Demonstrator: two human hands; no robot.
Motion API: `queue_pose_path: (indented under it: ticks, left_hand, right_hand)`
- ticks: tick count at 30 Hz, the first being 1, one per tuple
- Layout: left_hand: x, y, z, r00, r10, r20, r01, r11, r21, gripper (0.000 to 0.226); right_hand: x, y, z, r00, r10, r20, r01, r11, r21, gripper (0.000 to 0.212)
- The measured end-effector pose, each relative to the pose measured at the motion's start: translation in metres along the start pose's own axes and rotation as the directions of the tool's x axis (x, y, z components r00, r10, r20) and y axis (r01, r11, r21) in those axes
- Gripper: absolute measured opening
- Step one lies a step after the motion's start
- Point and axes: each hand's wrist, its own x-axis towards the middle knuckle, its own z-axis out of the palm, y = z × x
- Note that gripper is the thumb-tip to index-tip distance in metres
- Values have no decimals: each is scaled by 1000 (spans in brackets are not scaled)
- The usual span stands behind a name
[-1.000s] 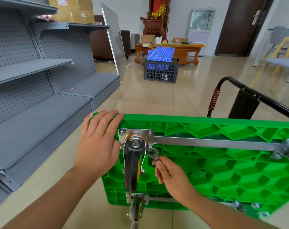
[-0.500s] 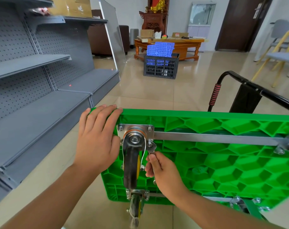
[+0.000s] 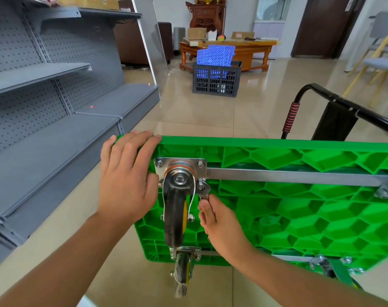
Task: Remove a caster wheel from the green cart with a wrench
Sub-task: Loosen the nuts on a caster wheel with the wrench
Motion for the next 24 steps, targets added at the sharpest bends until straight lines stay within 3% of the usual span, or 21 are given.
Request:
queue_pose_path:
  ticks: [9,24]
  left_hand:
    - [-1,-4,4,1000,23,-21,-23,1000,8,59]
    - [-1,-10,9,997,50,-52,-49,998,27,57]
  right_hand:
    - [1,2,0,1000,-4,11,4,999,34,33]
    - [5,4,0,998,38,58,-27,985,-172,20]
